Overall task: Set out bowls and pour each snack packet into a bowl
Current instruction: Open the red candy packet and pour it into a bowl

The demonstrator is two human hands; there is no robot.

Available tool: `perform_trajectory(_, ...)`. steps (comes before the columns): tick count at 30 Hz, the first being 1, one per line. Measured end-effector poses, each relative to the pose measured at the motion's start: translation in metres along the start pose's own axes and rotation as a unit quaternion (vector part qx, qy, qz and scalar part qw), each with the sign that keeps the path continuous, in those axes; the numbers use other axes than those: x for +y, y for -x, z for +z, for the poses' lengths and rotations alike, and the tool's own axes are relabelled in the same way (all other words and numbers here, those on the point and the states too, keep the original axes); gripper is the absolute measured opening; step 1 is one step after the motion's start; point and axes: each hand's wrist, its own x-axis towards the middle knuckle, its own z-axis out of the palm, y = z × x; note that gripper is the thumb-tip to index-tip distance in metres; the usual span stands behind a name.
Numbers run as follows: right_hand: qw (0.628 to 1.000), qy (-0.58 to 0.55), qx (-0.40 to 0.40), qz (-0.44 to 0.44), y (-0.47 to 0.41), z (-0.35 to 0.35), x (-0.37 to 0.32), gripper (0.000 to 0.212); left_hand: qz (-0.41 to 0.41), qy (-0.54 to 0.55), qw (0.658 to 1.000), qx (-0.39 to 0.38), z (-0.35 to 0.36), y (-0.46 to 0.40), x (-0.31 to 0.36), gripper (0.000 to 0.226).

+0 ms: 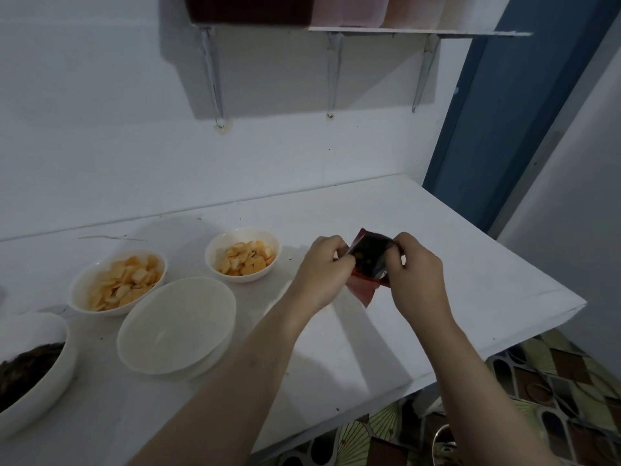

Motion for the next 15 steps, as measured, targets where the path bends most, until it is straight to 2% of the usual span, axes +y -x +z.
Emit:
perform_trajectory(1, 1.0, -0.011, 0.004, -0.001, 0.0, -0.004, -0.002, 0.024, -0.012, 0.087, 0.996, -0.033, 0.001, 0.001, -0.001, 0.014)
perform_trajectory(2, 1.0, -0.021, 0.006, -0.004, 0.0, -0.008, -0.003, 0.023, -0.024, 0.17, 0.984, -0.053, 0.002, 0.001, -0.004, 0.024)
perform_trajectory(4, 0.999, -0.039, 0.006, -0.013, -0.001, -0.017, -0.01, 0.022, -0.06, 0.26, 0.963, -0.032, 0.003, -0.006, -0.012, 0.05)
perform_trajectory(5, 0.998, -0.052, 0.006, -0.017, -0.001, -0.021, -0.014, 0.022, -0.085, 0.269, 0.959, -0.006, 0.003, -0.011, -0.015, 0.057)
perform_trajectory(8, 0.994, -0.103, -0.002, -0.033, 0.0, -0.028, -0.031, 0.023, -0.157, 0.275, 0.948, 0.015, 0.001, -0.023, -0.022, 0.049)
perform_trajectory(10, 0.99, -0.131, -0.017, -0.043, 0.0, -0.029, -0.042, 0.024, -0.153, 0.327, 0.933, 0.007, -0.005, -0.028, -0.022, 0.042)
perform_trajectory(12, 0.986, -0.158, -0.032, -0.045, -0.002, -0.028, -0.052, 0.024, -0.136, 0.374, 0.917, 0.016, -0.013, -0.035, -0.022, 0.045)
perform_trajectory(15, 0.986, -0.15, -0.035, -0.057, -0.005, -0.026, -0.067, 0.026, -0.155, 0.417, 0.895, 0.033, -0.027, -0.043, -0.016, 0.045)
